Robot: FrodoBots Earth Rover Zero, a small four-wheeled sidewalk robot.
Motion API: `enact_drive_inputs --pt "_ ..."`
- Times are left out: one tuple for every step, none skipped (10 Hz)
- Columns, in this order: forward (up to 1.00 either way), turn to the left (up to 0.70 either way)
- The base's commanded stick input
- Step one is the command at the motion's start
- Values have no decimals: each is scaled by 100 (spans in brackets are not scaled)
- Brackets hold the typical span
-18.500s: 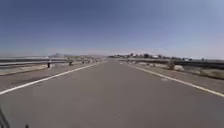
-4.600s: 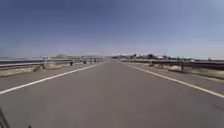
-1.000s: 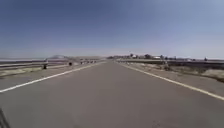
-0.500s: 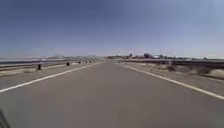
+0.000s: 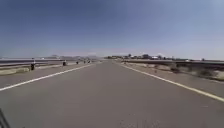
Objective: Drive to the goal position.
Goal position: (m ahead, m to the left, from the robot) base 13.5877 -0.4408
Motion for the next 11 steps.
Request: enact_drive_inputs --pt "100 0" --pt "100 0" --pt "100 0" --pt "100 0" --pt "100 0" --pt "100 0" --pt "100 27" --pt "100 27" --pt "100 27" --pt "100 27" --pt "100 27"
